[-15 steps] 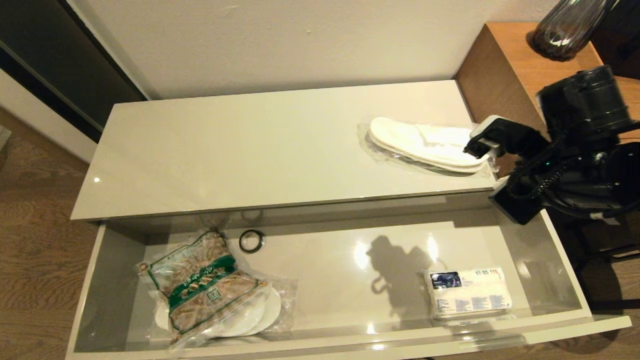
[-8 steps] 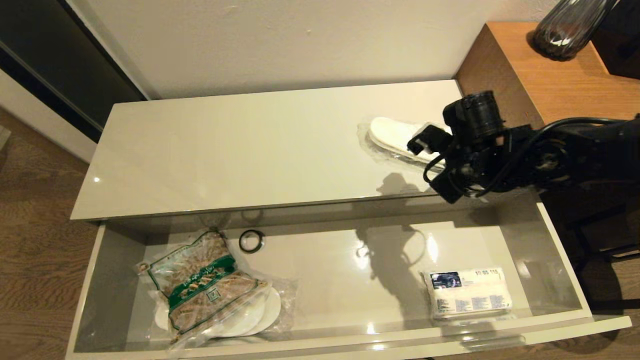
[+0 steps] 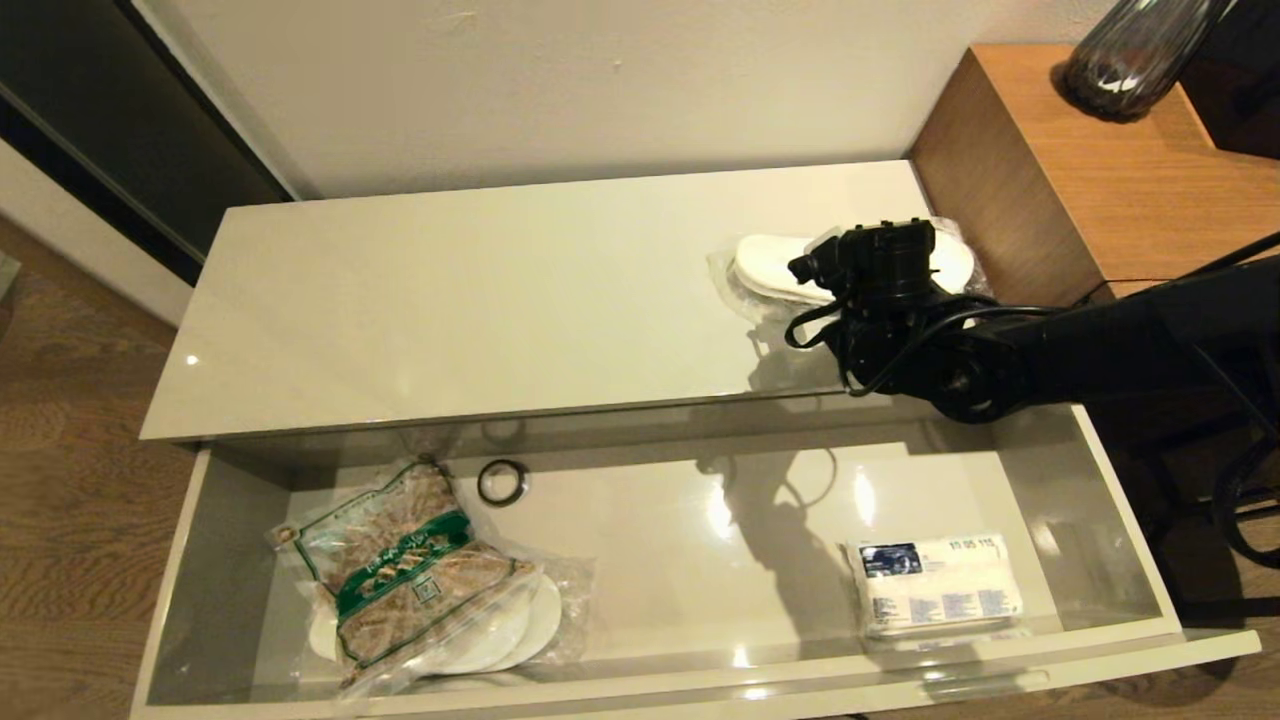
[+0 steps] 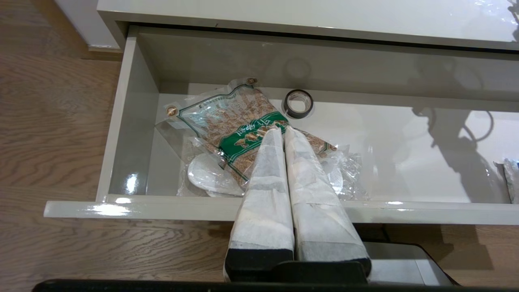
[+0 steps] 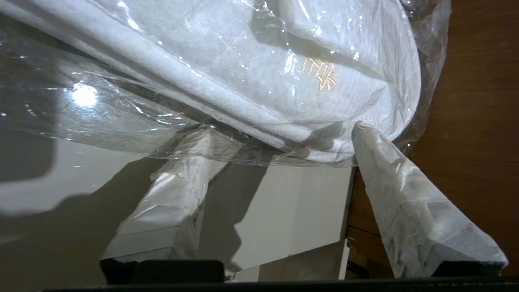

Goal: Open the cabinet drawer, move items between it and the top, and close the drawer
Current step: Pick up the disposable slippers on the table

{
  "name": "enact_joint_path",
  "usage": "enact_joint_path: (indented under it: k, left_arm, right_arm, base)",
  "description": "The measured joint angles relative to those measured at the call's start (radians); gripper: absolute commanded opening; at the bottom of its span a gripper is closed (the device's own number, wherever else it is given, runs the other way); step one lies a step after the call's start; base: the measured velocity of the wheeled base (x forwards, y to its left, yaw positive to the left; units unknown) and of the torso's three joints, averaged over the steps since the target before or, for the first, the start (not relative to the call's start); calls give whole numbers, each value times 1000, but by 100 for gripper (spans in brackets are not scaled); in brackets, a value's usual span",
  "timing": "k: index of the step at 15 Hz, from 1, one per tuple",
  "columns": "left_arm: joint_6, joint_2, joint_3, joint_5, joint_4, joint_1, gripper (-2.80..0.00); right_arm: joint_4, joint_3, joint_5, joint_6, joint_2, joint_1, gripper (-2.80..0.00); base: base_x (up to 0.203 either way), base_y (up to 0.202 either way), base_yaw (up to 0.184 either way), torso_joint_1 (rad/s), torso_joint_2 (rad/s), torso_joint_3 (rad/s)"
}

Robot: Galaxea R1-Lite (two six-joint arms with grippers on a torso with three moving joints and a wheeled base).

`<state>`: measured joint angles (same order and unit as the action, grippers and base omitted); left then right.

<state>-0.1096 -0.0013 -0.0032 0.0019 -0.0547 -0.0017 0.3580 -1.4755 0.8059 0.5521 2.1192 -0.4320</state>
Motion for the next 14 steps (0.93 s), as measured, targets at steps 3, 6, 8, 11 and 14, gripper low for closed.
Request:
enact_joint_path:
  k: [3, 6, 8, 11, 14]
  left_arm:
    - [0, 0, 0, -1, 0, 0, -280]
    - [0, 0, 0, 0, 0, 0, -280]
    - [0, 0, 0, 0, 0, 0, -280]
    - [0, 0, 0, 0, 0, 0, -280]
    - [0, 0, 0, 0, 0, 0, -280]
  right_arm:
    - [27, -23, 29, 6, 7, -14, 0]
    - [73, -101, 37, 14, 54, -13, 0]
    - [97, -166, 51, 37, 98, -6, 0]
    - [109, -196, 50, 99, 142, -1, 0]
    - [99, -274, 46, 140, 189, 6, 0]
  base:
    - [0, 0, 0, 0, 0, 0]
    - [0, 0, 0, 0, 0, 0]
    - [0, 0, 0, 0, 0, 0]
    - [0, 0, 0, 0, 0, 0]
    - [0, 0, 0, 0, 0, 0]
